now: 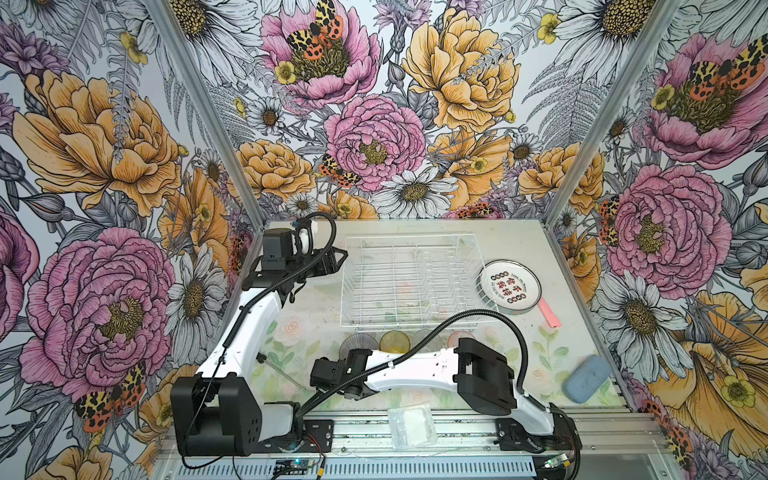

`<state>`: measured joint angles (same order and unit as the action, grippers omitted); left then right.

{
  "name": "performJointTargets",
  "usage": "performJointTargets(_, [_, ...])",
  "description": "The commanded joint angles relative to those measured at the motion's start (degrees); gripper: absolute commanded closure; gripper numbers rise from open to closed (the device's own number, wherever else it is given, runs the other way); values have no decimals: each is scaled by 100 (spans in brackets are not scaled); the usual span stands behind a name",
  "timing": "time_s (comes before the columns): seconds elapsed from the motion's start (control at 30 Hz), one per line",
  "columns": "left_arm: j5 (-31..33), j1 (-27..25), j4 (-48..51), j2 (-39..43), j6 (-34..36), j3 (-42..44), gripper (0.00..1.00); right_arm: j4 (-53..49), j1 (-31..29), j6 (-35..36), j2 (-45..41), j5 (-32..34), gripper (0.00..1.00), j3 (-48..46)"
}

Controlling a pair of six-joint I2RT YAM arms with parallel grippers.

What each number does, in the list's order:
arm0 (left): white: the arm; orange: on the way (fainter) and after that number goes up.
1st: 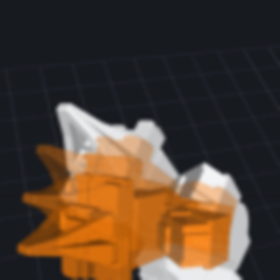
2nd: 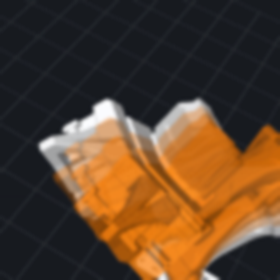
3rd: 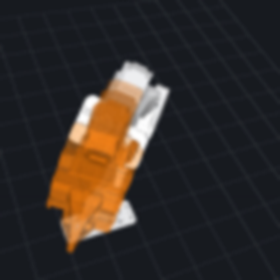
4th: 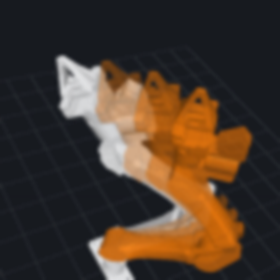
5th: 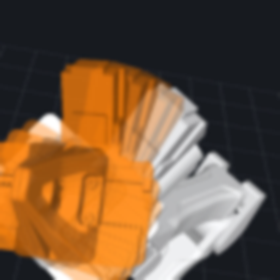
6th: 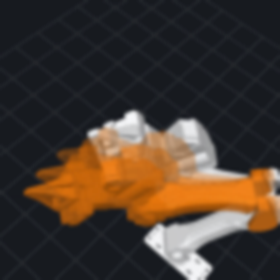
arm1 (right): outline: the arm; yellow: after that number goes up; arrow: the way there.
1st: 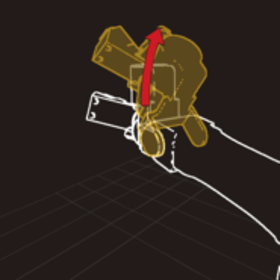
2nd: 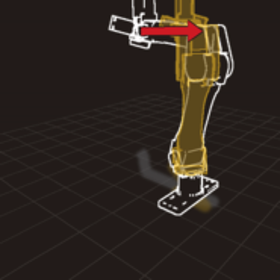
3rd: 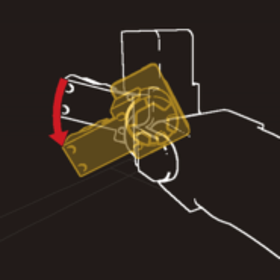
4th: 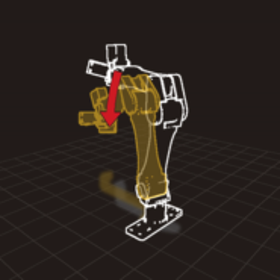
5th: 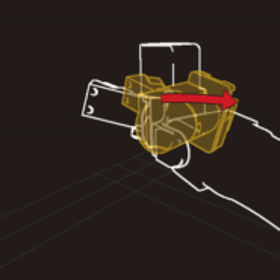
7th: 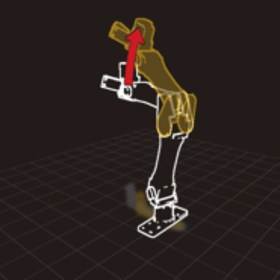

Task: Unload the mixed dishes from the dish rack
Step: 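Lower the striped bowl onto the table beside the glasses with the right gripper, then open the right gripper and move it over the plate stack while the left withdraws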

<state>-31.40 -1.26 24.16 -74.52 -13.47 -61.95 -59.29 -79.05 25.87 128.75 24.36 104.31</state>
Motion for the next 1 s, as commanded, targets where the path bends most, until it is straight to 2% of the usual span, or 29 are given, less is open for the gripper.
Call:
performJointTargets(0.0, [-121, 55, -105, 58, 3, 95, 24, 93, -40, -98, -396, 16, 44, 91])
performJointTargets(0.03, [-121, 56, -105, 65, 11, 97, 23, 93, -48, -101, -428, 16, 38, 89])
performJointTargets(0.1, [-121, 58, -99, 69, 7, 100, 23, 110, -53, -112, -520, 1, 35, 88])
performJointTargets(0.53, [-100, 62, -52, 50, 18, 80, 23, 167, -190, -99, -1022, -171, 35, -40])
performJointTargets(0.97, [85, 60, 8, 81, 32, 65, 24, 300, -178, -242, -2081, -221, 35, -342])
